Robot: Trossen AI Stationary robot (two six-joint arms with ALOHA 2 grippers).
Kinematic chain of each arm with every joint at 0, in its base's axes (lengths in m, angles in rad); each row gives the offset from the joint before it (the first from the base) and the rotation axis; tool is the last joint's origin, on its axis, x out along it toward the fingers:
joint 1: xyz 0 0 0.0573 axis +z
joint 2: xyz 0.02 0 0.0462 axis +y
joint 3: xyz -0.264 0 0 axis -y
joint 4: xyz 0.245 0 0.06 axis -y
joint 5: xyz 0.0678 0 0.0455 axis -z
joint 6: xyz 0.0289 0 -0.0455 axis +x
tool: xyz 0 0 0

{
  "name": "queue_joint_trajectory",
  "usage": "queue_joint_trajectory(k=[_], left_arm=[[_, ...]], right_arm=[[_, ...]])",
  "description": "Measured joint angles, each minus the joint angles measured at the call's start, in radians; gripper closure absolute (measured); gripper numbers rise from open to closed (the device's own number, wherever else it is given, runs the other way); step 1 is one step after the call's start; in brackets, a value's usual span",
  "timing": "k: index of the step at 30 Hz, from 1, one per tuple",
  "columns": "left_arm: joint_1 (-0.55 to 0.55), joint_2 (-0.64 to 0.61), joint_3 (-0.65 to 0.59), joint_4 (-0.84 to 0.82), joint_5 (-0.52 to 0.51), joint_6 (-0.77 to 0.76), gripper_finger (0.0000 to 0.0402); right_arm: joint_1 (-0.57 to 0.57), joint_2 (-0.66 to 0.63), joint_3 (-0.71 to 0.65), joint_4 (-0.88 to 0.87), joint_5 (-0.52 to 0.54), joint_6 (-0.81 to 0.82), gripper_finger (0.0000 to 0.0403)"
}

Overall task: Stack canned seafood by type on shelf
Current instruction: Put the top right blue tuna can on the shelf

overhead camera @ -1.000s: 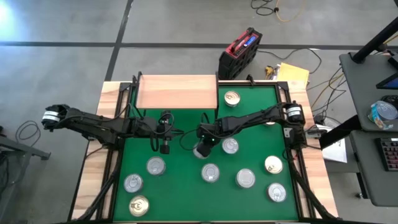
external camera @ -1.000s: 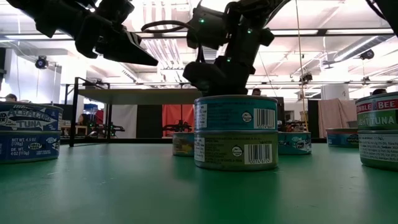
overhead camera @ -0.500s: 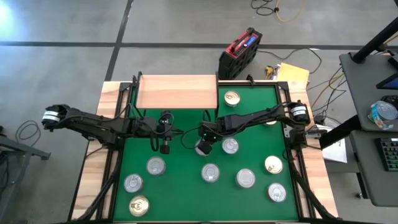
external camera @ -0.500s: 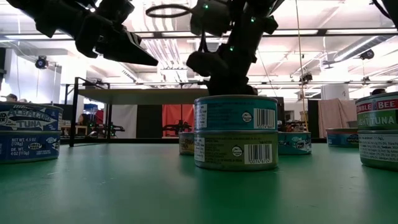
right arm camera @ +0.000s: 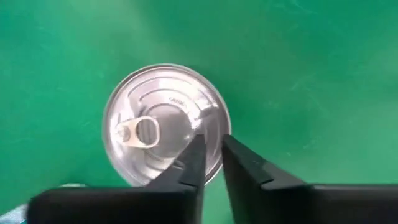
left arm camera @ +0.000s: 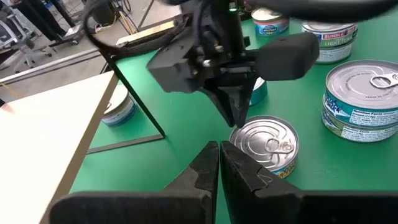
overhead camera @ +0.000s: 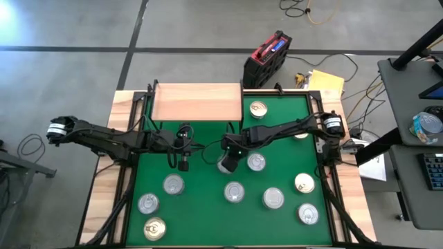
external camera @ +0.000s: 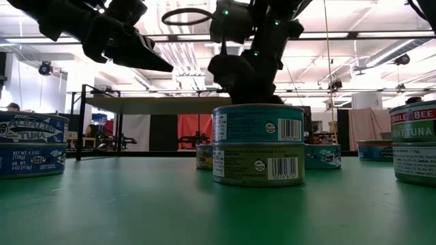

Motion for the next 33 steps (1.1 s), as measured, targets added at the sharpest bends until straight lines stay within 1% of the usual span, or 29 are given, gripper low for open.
queue_joint_trajectory(k=[2,7,9,12,15,19,23,29,33], left_arm=[[0.0,0.0,0.0,0.0,0.0,-0.003,0.0401],[0.0,0.0,0.0,0.0,0.0,-0.003,0.0401],[0.0,0.0,0.0,0.0,0.0,-0.003,0.0401],[0.0,0.0,0.0,0.0,0.0,-0.003,0.0401],[0.0,0.0,0.0,0.001,0.0,-0.003,0.0401],[0.0,0.0,0.0,0.001,0.0,-0.003,0.0401],[0.0,0.0,0.0,0.001,0.0,-0.003,0.0401],[0.0,0.0,0.0,0.0,0.0,-0.003,0.0401],[0.0,0.0,0.0,0.001,0.0,-0.003,0.0401]], right_arm=[[-0.009,0.003,0.0,0.015,-0.021,0.0,0.0316],[-0.017,0.004,-0.002,0.011,0.0,0.001,0.0232],[-0.02,0.004,-0.002,0.011,0.004,-0.004,0.0204],[-0.021,0.008,-0.005,0.017,0.006,-0.02,0.0173],[-0.02,0.01,-0.022,0.024,0.001,-0.036,0.0157],[-0.02,0.01,-0.033,0.04,-0.002,-0.053,0.0161],[-0.02,0.01,-0.058,0.079,-0.009,-0.058,0.0186],[-0.024,0.01,-0.093,0.11,-0.014,-0.059,0.0238],[-0.024,0.01,-0.097,0.12,-0.023,-0.072,0.0287]])
